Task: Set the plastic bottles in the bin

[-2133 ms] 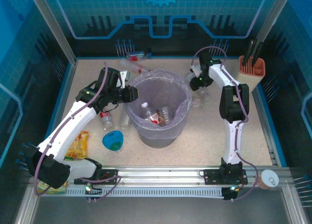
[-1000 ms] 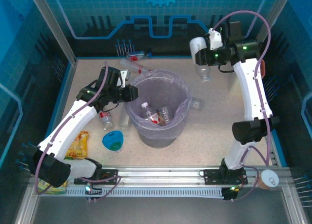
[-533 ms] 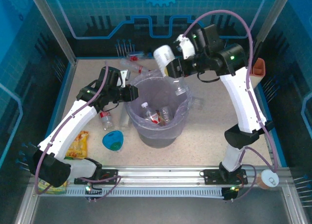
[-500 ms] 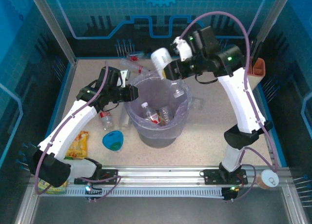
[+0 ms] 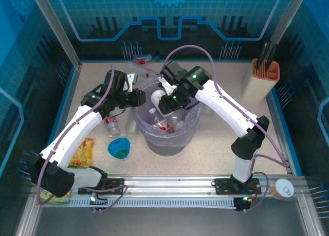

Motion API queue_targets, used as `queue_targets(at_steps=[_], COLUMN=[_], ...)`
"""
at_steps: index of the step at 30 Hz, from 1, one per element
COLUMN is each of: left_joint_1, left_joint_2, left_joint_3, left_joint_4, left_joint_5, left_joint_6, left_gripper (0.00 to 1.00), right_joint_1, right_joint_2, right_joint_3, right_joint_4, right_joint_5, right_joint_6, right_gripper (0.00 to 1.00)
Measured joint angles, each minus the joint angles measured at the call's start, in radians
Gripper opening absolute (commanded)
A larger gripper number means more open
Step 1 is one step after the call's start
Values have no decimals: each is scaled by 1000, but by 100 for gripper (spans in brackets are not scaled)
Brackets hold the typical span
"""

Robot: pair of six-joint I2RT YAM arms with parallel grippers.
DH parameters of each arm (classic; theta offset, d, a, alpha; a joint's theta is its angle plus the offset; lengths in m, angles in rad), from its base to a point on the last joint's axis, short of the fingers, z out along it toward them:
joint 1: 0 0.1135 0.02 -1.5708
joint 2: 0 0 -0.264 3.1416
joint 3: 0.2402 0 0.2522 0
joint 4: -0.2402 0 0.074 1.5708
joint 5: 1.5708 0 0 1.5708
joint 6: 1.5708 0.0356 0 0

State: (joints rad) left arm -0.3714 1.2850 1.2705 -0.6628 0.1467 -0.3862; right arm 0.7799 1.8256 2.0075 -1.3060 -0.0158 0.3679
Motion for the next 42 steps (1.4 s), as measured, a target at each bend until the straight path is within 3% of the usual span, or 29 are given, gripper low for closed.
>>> queue_targets(at_steps=[3,8,20,29,36,42], left_joint_1=[0,0,1,1,1,1], left_joint_2=[0,0,-5,-7,-8,-9], left_joint_3=[0,-4,-11,-12,-13,-13], left_joint_4=[3,11,18,18,18,18], left_joint_5=[0,0,0,0,0,0], left_joint_6=[0,0,-5,-6,-6,-6], left_gripper=[25,26,25,25,26,25], right_joint_1=[0,4,13,0,-203,-438], right_joint_2=[-12,-47,-94,-169,-398,-563], right_joint_3=[-102,-226,-232,-92,-95,-305], right_joint_4=[56,137,207,185,175,201], right_joint_5=[37,69,61,4,-63,-102], right_joint_6=[18,19,-74,-188,-248,-257], right_gripper=[47,64,88,91,92,100])
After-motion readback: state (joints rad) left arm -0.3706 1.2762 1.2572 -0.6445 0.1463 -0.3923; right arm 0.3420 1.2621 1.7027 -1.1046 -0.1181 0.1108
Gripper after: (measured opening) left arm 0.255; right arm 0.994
